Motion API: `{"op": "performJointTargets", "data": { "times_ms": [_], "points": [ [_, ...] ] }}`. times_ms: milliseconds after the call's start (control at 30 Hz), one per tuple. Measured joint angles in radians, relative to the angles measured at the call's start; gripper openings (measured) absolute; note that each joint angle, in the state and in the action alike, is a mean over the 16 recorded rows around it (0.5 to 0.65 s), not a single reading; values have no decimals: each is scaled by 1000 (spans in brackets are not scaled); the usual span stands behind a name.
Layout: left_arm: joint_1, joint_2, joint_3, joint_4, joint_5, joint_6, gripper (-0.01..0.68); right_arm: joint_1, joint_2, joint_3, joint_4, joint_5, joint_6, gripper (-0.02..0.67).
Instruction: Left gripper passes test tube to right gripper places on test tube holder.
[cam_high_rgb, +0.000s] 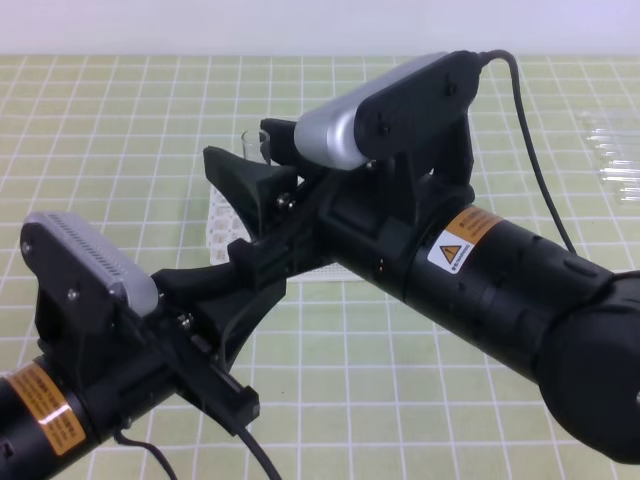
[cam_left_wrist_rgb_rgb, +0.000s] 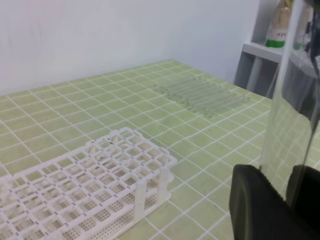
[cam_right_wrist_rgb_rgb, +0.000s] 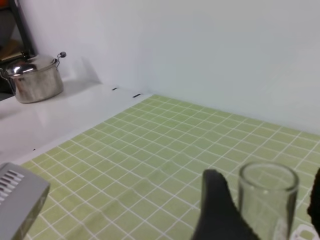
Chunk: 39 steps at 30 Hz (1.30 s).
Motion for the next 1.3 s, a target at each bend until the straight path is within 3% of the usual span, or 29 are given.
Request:
{"op": "performJointTargets", "data": {
  "times_ms": [367, 567, 933, 1300],
  "points": [
    [0, 0, 0, 0, -7, -22, 4, 1, 0, 0, -9, -9, 25, 169],
    [0, 0, 0, 1, -3, -25, 29, 2, 0, 0, -21, -11, 36, 98],
    [0, 0, 0, 10, -19, -23, 78, 2, 0, 0, -48, -11, 41, 90],
    [1, 0, 1, 32, -46, -12, 248, 2, -1, 0, -55, -12, 31, 90]
  ]
}}
